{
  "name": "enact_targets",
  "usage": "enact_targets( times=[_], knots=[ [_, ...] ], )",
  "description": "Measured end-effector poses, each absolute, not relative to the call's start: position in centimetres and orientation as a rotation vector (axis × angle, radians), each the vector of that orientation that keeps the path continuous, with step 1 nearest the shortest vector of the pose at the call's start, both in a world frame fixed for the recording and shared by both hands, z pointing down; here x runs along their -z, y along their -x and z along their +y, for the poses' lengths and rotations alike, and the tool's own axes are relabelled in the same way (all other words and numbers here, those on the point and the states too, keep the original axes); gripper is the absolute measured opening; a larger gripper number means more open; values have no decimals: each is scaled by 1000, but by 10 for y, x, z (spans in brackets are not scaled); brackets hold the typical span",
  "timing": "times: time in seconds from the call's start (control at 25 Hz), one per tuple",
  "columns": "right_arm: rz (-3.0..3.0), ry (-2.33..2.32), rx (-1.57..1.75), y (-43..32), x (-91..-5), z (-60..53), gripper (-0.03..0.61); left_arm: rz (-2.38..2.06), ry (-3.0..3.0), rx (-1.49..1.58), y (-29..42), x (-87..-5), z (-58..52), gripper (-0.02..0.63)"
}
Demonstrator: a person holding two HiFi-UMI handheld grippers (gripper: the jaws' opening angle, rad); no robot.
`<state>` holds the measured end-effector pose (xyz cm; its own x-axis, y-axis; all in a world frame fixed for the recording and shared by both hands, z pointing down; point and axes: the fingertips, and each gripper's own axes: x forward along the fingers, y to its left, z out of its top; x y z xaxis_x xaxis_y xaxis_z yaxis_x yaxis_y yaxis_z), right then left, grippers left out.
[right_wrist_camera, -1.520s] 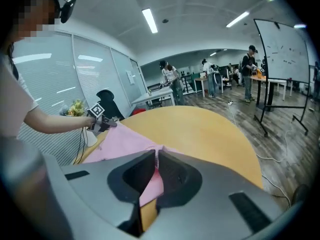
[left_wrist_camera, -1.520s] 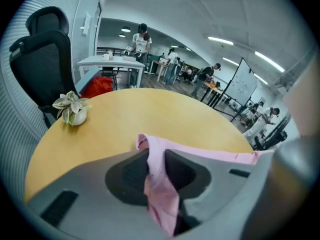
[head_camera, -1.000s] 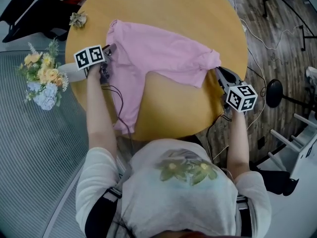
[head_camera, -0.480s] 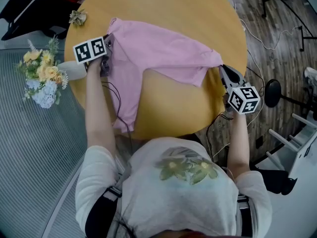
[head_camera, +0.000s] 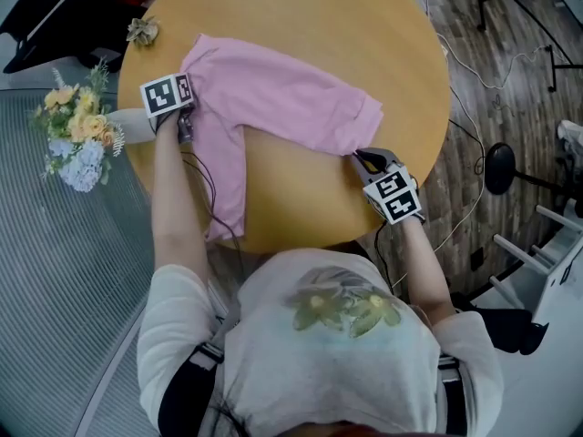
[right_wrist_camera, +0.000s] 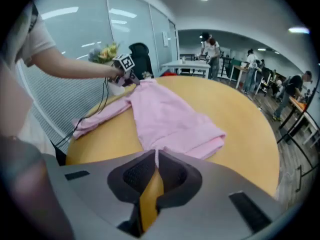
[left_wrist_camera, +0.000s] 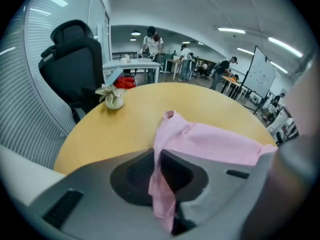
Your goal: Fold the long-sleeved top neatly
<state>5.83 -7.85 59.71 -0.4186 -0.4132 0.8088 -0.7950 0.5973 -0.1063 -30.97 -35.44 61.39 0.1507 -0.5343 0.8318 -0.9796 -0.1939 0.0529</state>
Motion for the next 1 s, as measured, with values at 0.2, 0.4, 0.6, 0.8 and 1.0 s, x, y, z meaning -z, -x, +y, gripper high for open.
enact_targets(
  times=[0.2,0.4,0.6,0.8,1.0],
  knots=[
    [-2005,-897,-885,-58,-638,-55,206,-1408,-1771,-858,305,-630,-338,102],
    [-2083,-1124,-1087,-99,-603,-78,210,-1435,-1894,-773,294,-585,-322,117],
    [-2080,-1481,-1295,-149,-594,-134,210,-1353,-1944,-747,269,-573,-282,117],
    [-1945,-1600,-1534,-153,-626,-166,199,-1265,-1883,-684,253,-587,-234,117],
    [-1799,-1926,-1568,-198,-617,-169,35,-1190,-1918,-723,242,-591,-204,117]
  ],
)
